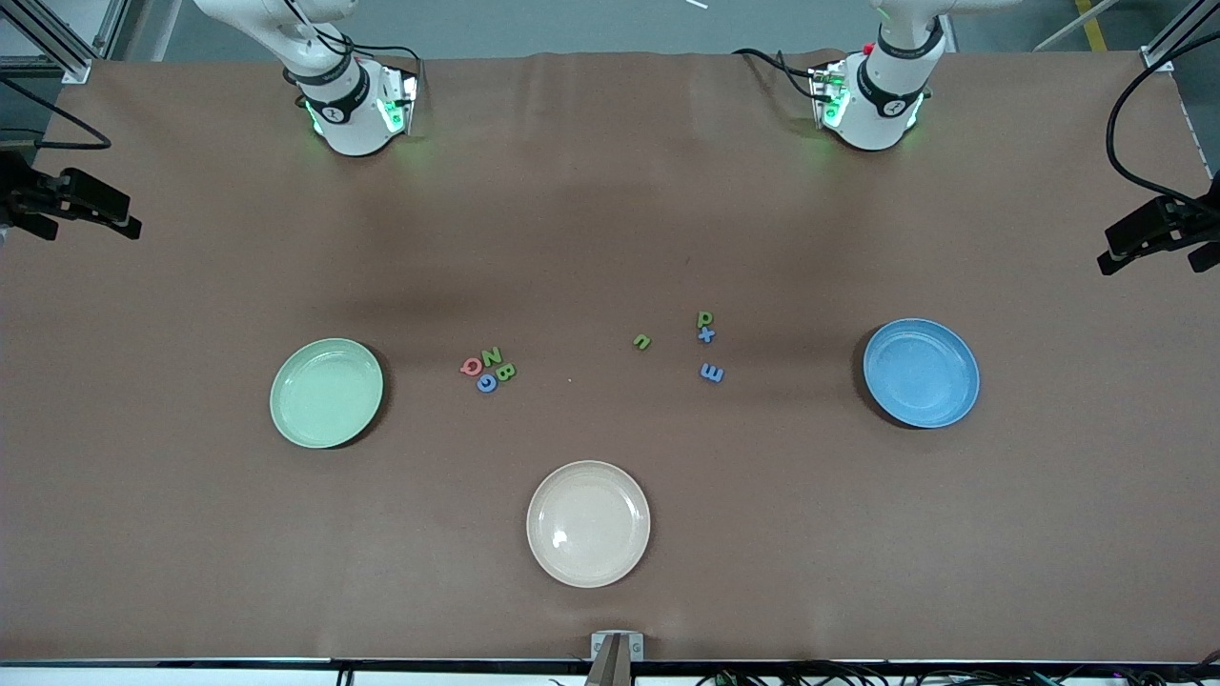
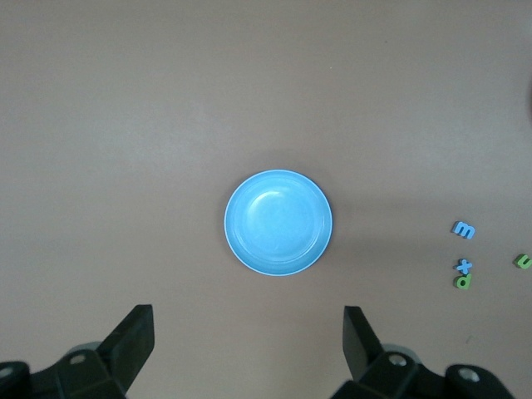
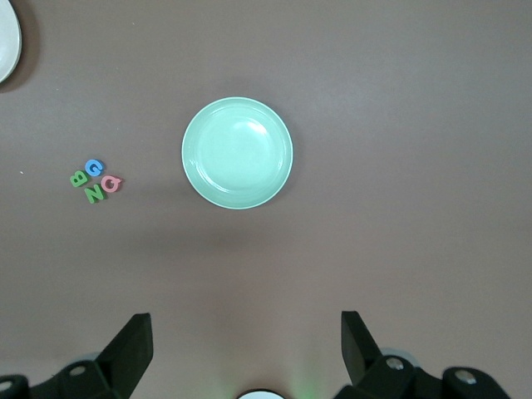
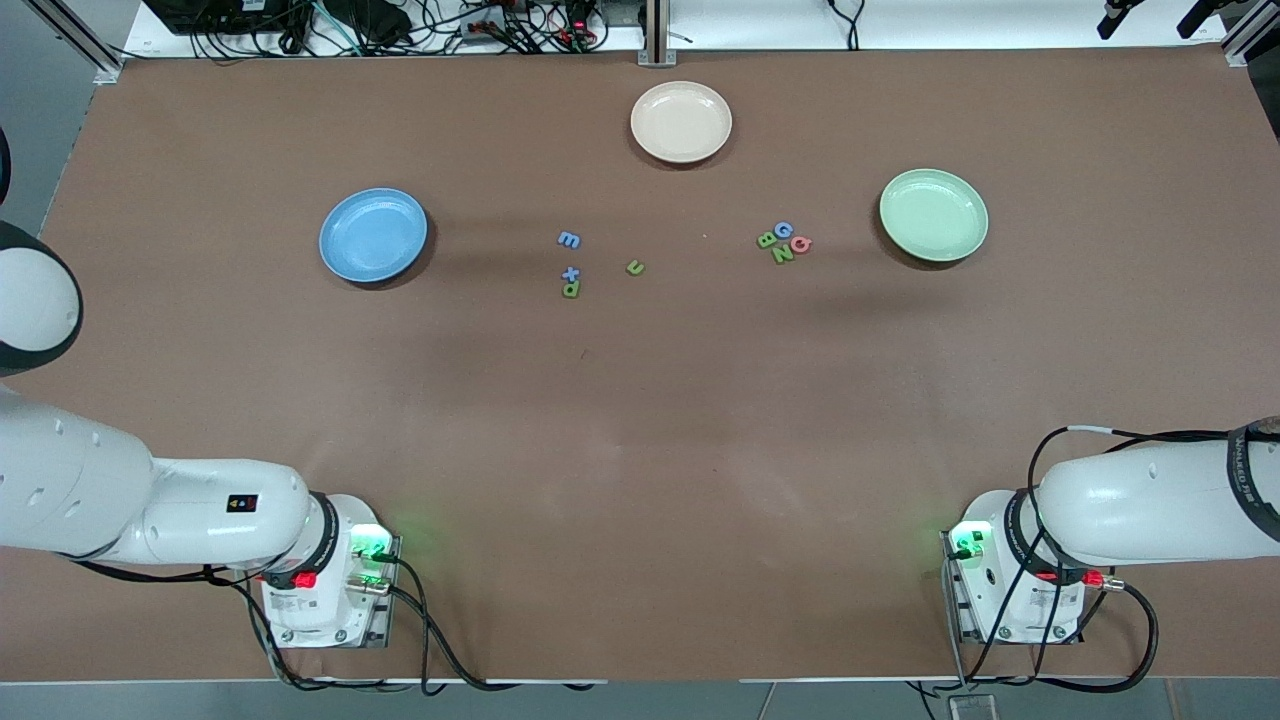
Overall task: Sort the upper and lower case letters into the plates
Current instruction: 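Move the left gripper from rest toward the blue m letter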
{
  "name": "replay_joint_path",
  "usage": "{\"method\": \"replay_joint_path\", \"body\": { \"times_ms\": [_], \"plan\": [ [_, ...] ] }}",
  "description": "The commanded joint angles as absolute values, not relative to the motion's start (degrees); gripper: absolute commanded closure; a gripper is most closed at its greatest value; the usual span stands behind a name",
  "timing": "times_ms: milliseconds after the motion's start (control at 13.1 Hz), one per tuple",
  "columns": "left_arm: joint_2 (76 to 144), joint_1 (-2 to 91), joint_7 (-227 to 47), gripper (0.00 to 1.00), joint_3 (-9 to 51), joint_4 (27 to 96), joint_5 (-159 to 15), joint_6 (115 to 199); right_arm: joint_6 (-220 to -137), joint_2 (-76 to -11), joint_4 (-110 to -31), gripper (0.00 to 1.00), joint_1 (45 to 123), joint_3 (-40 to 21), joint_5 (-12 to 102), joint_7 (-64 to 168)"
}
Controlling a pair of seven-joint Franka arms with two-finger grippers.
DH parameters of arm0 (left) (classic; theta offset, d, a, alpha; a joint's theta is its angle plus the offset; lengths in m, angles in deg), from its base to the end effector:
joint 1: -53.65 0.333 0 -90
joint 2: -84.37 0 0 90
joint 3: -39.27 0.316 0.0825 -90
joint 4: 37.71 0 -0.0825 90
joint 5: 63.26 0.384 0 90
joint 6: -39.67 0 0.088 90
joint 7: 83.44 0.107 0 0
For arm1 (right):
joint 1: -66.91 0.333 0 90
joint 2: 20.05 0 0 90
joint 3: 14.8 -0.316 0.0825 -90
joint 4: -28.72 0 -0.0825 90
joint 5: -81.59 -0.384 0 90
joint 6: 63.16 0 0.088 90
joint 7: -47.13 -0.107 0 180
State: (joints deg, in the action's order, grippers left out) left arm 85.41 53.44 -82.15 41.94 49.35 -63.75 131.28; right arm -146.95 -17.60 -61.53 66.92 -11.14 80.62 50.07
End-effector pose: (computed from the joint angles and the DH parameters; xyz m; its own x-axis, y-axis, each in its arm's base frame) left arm 0.5632 0.0230 0.6412 0.9979 0.0205 0.0614 0.0202 -0.9998 0.0063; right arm 0.5288 -0.0326 0.6365 0.9976 -0.0102 -0.0689 -0.0118 -0.9997 -0.0232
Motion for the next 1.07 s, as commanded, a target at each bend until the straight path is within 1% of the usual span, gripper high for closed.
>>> {"method": "replay_joint_path", "body": {
  "times_ms": [0, 153, 382, 612, 765, 994],
  "plan": [
    [85.07, 53.13, -81.6, 0.0, 42.43, 48.34, -64.4, 130.11, -147.54, -15.74, -63.91, 0.0, 66.64, -11.46, 80.27, 50.47],
    [84.98, 53.13, -81.6, 0.0, 42.34, 48.34, -64.49, 130.11, -147.28, -15.31, -64.0, 0.0, 66.55, -11.46, 80.27, 50.47],
    [84.89, 53.13, -82.21, 0.0, 42.34, 48.43, -64.58, 129.94, -148.85, -13.29, -66.98, 0.0, 66.55, -11.46, 80.27, 50.47],
    [84.89, 52.6, -82.48, 0.0, 41.91, 48.43, -65.1, 129.85, -149.12, -13.37, -67.08, 0.0, 66.55, -11.46, 80.27, 50.47],
    [85.94, 52.51, -82.56, 0.0, 40.33, 48.78, -65.72, 129.85, -149.38, -13.46, -66.82, 0.0, 66.55, -11.46, 80.18, 50.47],
    [89.98, 52.16, -84.83, 0.0, 35.15, 49.13, -66.42, 130.02, -149.38, -13.63, -66.46, 0.0, 66.73, -11.55, 80.09, 50.39]
  ]
}}
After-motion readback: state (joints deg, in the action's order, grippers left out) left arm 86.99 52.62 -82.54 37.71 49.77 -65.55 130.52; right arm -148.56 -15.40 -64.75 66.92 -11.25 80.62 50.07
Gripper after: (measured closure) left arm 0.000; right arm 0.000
